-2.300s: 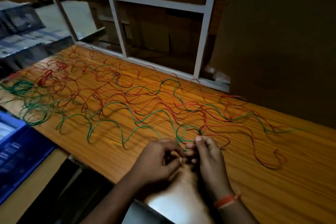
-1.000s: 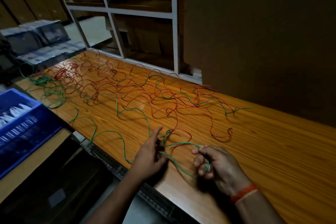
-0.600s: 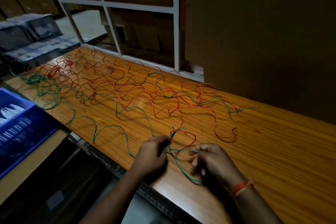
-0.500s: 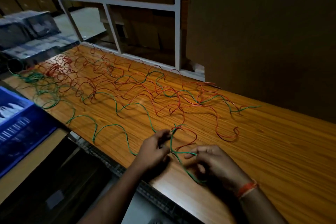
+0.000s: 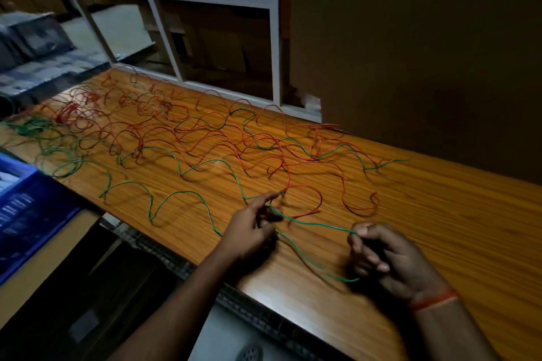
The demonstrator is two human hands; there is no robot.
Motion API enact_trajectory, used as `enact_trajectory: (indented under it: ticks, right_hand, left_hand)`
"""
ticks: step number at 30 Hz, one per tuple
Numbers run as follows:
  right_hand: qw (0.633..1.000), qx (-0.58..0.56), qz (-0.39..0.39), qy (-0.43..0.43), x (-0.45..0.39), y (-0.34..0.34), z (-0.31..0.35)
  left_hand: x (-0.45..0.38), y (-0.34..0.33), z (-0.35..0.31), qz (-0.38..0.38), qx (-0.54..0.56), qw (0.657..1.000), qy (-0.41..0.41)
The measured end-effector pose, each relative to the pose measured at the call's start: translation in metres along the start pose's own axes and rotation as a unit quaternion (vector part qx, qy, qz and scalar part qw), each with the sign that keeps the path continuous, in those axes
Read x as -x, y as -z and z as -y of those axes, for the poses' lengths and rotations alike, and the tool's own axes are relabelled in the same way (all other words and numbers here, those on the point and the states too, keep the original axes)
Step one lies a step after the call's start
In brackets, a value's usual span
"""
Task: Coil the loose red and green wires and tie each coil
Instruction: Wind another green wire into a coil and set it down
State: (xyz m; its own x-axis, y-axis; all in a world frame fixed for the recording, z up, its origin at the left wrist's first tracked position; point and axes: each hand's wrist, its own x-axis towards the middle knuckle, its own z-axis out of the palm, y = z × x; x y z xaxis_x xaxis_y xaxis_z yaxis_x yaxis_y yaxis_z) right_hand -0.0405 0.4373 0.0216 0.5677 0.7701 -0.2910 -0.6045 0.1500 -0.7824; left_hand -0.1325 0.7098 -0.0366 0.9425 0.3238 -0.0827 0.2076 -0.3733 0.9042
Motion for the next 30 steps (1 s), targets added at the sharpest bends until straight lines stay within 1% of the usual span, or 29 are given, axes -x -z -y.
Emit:
enact_trajectory:
  ticks: [2,5,6,7,9,11,12,13,14,16,17,18,20,22,23,25,26,28,30]
  right_hand:
    - [1.0,-0.018,0.022,0.001,0.003,0.004,0.002]
    - [0.989,-0.1,0.102,0.026,0.005,0.006,0.004]
    - [0.987,-0.115,0.104,0.036,0.004,0.006,0.005]
    - [0.99,-0.113,0.077,0.04,0.003,0.005,0.007]
    - [0.995,-0.087,-0.017,0.041,0.0,0.004,0.008]
    - [0.991,-0.078,-0.097,0.052,0.0,0.006,0.008]
    - [0.988,-0.069,-0.122,0.059,0.001,0.008,0.008]
    - [0.986,-0.044,-0.147,0.068,0.002,0.01,0.009]
    - [0.982,0.006,-0.17,0.079,0.006,0.011,0.009]
    - [0.97,0.137,-0.177,0.098,0.011,0.001,0.005]
    - [0.959,0.199,-0.171,0.104,0.012,-0.005,0.004]
    - [0.951,0.246,-0.153,0.106,0.015,-0.009,0.003]
    - [0.948,0.299,-0.068,0.09,0.01,-0.041,-0.006]
    - [0.931,0.356,-0.04,0.069,0.007,-0.045,-0.013]
    - [0.918,0.389,-0.038,0.072,0.007,-0.045,-0.016]
    - [0.885,0.454,-0.053,0.091,0.008,-0.04,-0.015]
    - [0.874,0.473,-0.065,0.094,0.01,-0.038,-0.014]
    - [0.872,0.469,-0.105,0.087,0.018,-0.035,-0.007]
    - [0.865,0.474,-0.141,0.084,0.03,-0.02,0.0]
  left_hand:
    - [0.002,-0.002,-0.001,0.012,-0.017,1.0,-0.011]
    - [0.005,-0.005,-0.003,0.007,-0.055,0.998,-0.016]
    - [0.006,-0.005,-0.002,0.012,-0.058,0.998,-0.011]
    - [0.006,-0.006,0.0,0.02,-0.056,0.998,-0.008]
    - [0.009,-0.005,0.003,0.043,-0.062,0.997,-0.008]
    - [0.014,0.0,0.004,0.043,-0.114,0.992,-0.021]
    - [0.017,0.004,0.003,0.037,-0.147,0.988,-0.031]
    - [0.02,0.007,0.002,0.032,-0.165,0.985,-0.037]
    - [0.024,0.008,-0.002,0.031,-0.168,0.984,-0.039]
    - [0.034,0.006,-0.016,0.052,-0.161,0.985,-0.046]
    - [0.038,0.002,-0.027,0.078,-0.154,0.983,-0.06]
    - [0.039,-0.009,-0.038,0.096,-0.15,0.981,-0.082]
    - [0.053,-0.006,-0.06,0.079,-0.156,0.977,-0.119]
    - [0.05,-0.011,-0.077,0.073,-0.149,0.975,-0.15]
    - [0.05,-0.011,-0.081,0.074,-0.136,0.977,-0.146]
    - [0.051,-0.011,-0.085,0.088,-0.109,0.981,-0.133]
    - [0.053,-0.008,-0.085,0.086,-0.113,0.981,-0.134]
    - [0.052,0.002,-0.076,0.065,-0.172,0.97,-0.158]
    - [0.052,0.011,-0.062,0.047,-0.198,0.967,-0.154]
